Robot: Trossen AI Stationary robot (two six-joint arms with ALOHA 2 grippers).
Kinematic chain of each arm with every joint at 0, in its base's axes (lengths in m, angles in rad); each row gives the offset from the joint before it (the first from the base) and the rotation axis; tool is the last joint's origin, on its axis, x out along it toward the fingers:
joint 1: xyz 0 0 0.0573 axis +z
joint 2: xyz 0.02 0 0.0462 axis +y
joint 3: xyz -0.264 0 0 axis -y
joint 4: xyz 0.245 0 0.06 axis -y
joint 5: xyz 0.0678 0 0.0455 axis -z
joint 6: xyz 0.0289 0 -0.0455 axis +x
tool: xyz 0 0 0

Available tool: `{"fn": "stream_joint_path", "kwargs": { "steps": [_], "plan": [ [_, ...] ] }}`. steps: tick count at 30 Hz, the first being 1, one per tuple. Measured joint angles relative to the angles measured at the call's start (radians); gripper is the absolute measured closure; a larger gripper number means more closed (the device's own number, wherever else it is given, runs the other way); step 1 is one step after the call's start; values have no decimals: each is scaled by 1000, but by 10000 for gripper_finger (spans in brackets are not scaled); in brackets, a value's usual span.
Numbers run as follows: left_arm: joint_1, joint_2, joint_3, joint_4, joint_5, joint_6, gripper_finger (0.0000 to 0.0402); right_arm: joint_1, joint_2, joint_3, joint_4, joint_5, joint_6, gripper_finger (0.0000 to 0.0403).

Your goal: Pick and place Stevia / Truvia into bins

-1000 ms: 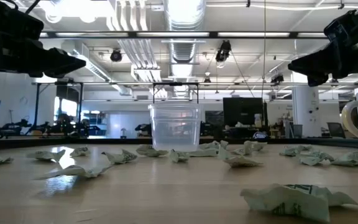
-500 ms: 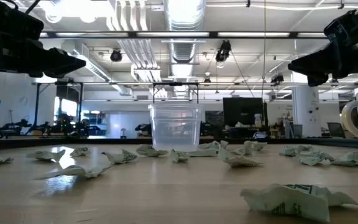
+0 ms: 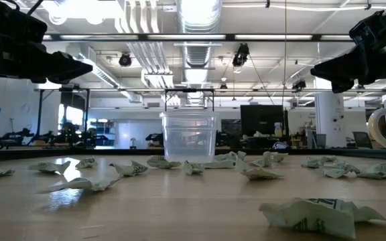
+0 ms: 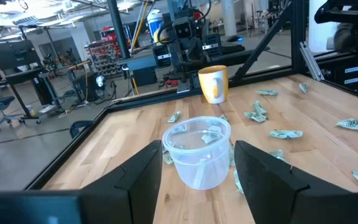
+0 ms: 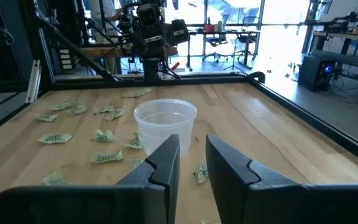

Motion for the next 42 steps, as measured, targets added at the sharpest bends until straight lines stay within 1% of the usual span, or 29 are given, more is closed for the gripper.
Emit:
{"fn": "stream_joint_path", "kwargs": {
  "steps": [25,30,36,42],
  "plan": [
    [0,0,0,0,0,0,217,0,0,0,4,0,0,335],
    [0,0,0,0,0,0,217,0,0,0,91,0,-8,335],
    [0,0,0,0,0,0,217,0,0,0,159,0,69,335],
    [0,0,0,0,0,0,217,0,0,0,220,0,24,335]
  ]
}}
